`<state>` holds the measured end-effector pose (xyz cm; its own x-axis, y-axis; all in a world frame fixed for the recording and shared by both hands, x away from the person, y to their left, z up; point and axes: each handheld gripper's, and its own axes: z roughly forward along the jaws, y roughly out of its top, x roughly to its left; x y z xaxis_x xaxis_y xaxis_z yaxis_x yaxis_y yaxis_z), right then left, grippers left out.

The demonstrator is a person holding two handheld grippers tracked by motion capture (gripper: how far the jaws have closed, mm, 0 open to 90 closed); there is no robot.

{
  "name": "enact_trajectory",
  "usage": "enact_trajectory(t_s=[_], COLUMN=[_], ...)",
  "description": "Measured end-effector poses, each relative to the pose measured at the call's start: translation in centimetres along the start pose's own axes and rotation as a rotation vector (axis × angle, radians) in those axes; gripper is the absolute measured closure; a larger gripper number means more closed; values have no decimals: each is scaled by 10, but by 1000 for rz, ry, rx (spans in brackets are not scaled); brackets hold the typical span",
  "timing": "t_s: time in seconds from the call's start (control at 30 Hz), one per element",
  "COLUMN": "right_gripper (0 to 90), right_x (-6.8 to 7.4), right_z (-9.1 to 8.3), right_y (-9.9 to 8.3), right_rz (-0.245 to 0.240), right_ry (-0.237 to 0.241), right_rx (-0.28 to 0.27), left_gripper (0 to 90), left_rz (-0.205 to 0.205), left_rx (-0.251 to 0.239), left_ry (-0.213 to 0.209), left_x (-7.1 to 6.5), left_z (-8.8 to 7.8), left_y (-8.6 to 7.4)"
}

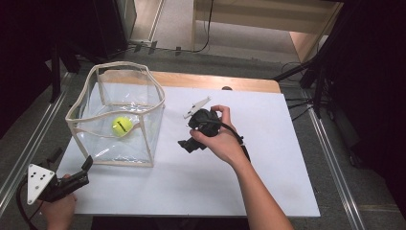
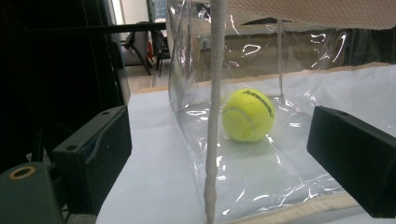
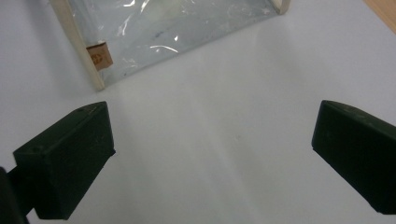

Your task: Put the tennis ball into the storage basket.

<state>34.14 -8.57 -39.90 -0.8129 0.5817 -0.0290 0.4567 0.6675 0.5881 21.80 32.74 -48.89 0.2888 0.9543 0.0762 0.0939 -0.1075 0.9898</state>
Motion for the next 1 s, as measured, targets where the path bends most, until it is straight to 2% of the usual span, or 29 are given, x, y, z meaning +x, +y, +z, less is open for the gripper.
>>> enact_trajectory(t_s=[0.43,0.9,1.0], right_gripper=[0,0,0], right_x=[-2,-7,-10], right_z=[-1,-5,-8], right_y=[-33,-76,-84], right_rz=[29,115,120], right_ry=[-8,-37,-46], right_rx=[-23,-62,-80], left_gripper=[69,69,69], left_rz=[4,6,6], left_rx=[2,3,3], left_ry=[0,1,1], left_x=[0,0,0], left_z=[0,0,0], left_y=[0,0,0])
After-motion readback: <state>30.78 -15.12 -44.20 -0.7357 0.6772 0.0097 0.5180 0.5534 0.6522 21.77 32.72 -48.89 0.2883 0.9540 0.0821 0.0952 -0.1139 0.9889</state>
